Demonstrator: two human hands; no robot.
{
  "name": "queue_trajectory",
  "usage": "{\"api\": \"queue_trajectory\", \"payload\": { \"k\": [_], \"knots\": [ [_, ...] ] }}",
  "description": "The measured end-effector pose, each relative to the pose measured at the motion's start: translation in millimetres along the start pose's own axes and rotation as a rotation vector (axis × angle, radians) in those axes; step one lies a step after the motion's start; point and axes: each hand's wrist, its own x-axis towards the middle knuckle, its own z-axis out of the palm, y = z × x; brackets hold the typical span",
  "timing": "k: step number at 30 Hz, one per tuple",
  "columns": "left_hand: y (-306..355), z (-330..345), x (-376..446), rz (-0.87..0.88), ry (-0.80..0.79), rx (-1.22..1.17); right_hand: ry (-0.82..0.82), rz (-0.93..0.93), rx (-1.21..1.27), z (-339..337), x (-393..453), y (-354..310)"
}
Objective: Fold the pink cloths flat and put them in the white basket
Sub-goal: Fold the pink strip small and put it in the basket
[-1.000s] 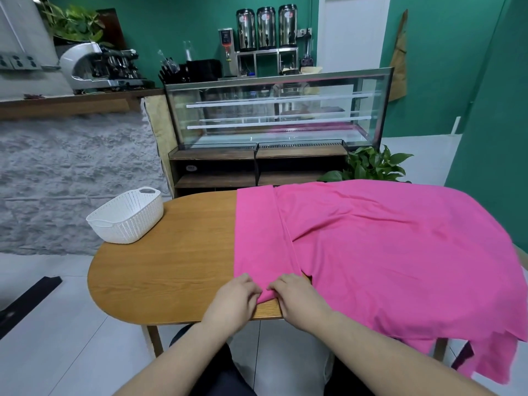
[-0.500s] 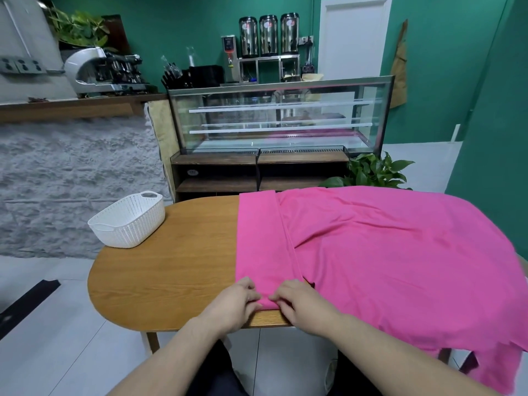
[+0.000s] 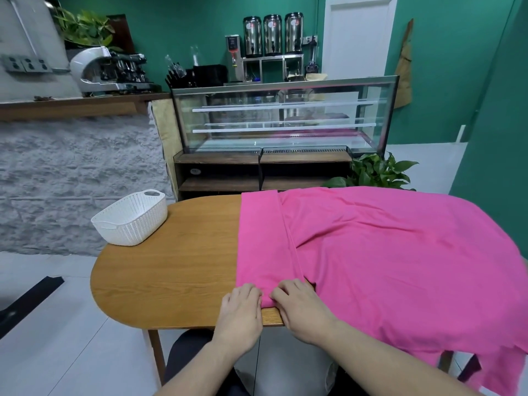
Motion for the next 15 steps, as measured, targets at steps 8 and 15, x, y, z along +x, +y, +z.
{"api": "queue_trajectory", "payload": {
  "k": [8,15],
  "knots": [
    [-6,-4,-7,0.159,0.086,0.013,-0.210,0.054,-0.052,-11,11,-9],
    [-20,-13,6,0.290,0.000,-0.053,-0.241,0.188,0.105,-21,19,-13]
  ]
}}
